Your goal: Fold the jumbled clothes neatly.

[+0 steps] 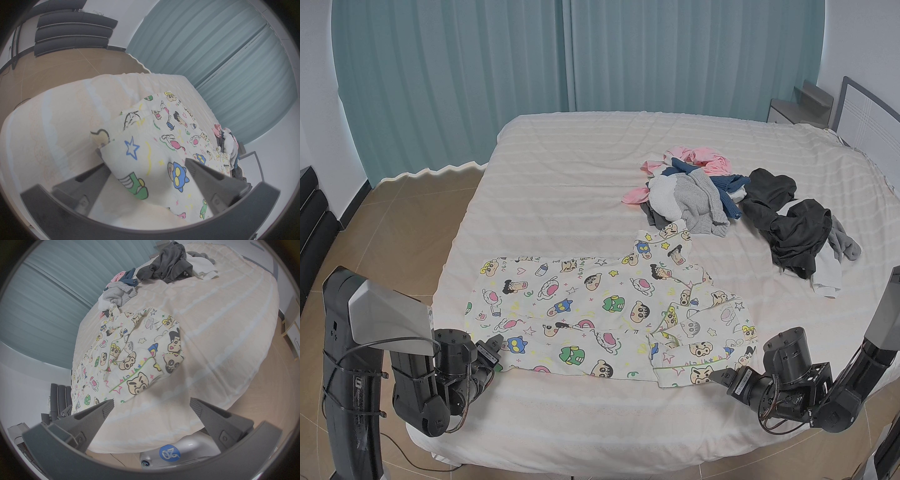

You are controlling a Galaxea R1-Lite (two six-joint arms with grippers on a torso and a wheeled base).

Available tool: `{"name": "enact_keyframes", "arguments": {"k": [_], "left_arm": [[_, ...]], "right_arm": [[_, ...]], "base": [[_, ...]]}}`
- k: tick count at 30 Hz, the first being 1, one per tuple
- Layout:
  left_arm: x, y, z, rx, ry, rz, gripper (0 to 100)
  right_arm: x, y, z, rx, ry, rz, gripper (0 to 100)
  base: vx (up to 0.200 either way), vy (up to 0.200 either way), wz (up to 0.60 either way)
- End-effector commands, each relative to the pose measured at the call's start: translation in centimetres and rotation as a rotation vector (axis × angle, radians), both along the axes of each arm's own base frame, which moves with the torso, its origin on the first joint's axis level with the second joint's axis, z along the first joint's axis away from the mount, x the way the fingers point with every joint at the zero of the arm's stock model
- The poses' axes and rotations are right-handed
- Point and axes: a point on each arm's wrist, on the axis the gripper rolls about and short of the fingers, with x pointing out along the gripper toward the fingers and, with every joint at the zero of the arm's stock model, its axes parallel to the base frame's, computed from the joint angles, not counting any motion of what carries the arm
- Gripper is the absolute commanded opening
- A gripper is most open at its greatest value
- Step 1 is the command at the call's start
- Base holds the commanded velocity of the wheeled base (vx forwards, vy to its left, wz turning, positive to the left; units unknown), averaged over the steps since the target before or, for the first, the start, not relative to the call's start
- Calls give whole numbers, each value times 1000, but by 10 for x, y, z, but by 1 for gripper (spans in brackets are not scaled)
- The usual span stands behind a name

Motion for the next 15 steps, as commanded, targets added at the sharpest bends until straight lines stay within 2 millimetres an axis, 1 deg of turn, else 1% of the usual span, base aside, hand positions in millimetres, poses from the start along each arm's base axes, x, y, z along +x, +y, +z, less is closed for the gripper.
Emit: {"name": "enact_keyframes", "arguments": {"k": [1, 6, 7, 10, 11, 12, 13, 15], "left_arm": [[3, 1, -4, 9, 1, 20, 0], [-2, 3, -5, 20, 19, 27, 0], [-5, 5, -6, 29, 31, 37, 0], [-6, 6, -6, 35, 35, 45, 0], [-7, 8, -7, 44, 37, 64, 0], [-7, 8, -7, 44, 37, 64, 0], [-7, 9, -7, 51, 38, 74, 0], [-8, 9, -7, 54, 41, 74, 0]], "right_arm": [[-5, -4, -8, -29, 35, -14, 100], [-4, -7, -10, -13, 47, -59, 100], [-2, -7, -12, 22, 59, -102, 100], [-1, -6, -19, 16, 80, -130, 100], [0, -5, -27, -18, 97, -148, 100], [0, -6, -28, -21, 100, -150, 100], [4, -3, -38, -40, 102, -165, 100], [9, -2, -43, -36, 75, -189, 100]], "base": [[0, 0, 0], [0, 0, 0], [0, 0, 0], [0, 0, 0], [0, 0, 0], [0, 0, 0], [0, 0, 0], [0, 0, 0]]}}
